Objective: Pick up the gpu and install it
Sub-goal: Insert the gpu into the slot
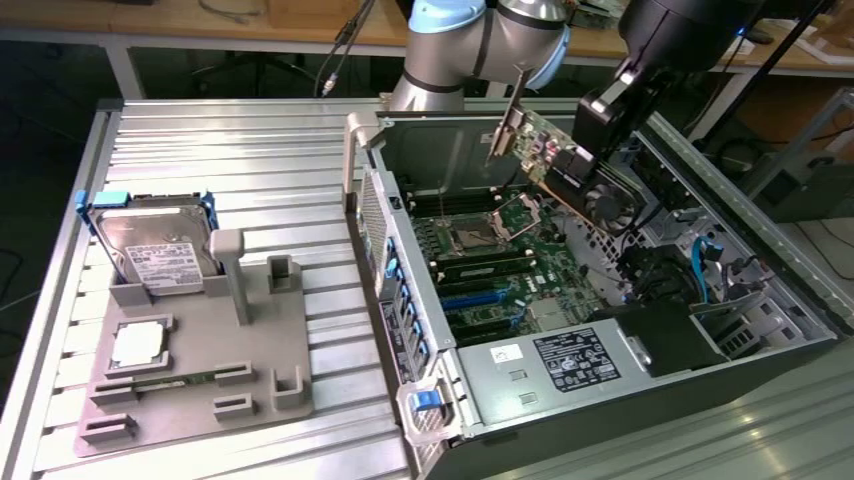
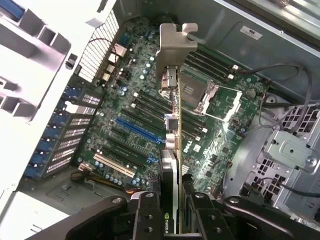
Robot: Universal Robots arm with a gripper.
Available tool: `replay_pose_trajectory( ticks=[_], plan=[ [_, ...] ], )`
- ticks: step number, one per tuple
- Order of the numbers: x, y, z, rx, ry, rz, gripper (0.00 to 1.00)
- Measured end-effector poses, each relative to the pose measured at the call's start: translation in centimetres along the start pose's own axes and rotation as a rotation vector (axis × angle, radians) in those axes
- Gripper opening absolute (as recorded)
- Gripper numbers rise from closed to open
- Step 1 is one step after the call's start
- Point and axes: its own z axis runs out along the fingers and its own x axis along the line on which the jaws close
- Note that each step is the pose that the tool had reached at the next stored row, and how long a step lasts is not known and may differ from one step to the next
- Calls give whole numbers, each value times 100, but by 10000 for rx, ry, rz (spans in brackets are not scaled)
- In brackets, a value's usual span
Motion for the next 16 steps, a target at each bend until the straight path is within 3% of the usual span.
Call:
replay_pose_trajectory(
  ticks=[7,9,16],
  plan=[
    [0,0,0,-12,28,-522,27],
    [0,0,0,-24,56,-1069,27],
    [0,0,0,-26,59,-1112,27]
  ],
)
